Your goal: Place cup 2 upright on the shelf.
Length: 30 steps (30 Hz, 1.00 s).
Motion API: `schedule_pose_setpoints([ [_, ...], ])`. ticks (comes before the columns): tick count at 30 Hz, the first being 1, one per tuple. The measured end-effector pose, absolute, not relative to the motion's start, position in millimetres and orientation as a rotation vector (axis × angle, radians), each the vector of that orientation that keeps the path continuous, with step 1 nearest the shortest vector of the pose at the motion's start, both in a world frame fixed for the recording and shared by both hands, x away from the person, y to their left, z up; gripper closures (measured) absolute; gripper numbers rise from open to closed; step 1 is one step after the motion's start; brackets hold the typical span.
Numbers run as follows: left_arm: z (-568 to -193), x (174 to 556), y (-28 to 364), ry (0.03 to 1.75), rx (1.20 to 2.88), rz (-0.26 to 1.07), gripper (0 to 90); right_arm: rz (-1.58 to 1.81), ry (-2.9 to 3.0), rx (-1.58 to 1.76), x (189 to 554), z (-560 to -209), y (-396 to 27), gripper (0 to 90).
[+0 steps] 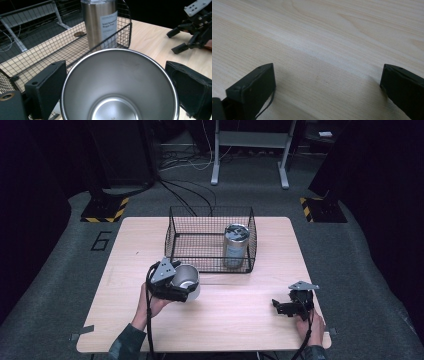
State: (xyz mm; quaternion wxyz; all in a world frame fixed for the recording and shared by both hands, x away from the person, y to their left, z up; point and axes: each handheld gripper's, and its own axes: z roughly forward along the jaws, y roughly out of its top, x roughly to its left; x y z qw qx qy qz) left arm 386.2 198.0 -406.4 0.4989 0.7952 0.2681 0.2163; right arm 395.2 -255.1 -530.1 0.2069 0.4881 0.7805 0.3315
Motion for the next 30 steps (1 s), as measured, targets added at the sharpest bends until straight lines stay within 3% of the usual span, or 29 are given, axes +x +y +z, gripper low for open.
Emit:
schedule_pose_setpoints([
  [30, -353, 443, 196, 0.662, 1.906, 0.607, 6.5, 0.919, 2.175, 1.360, 395, -530, -255, 0.0],
])
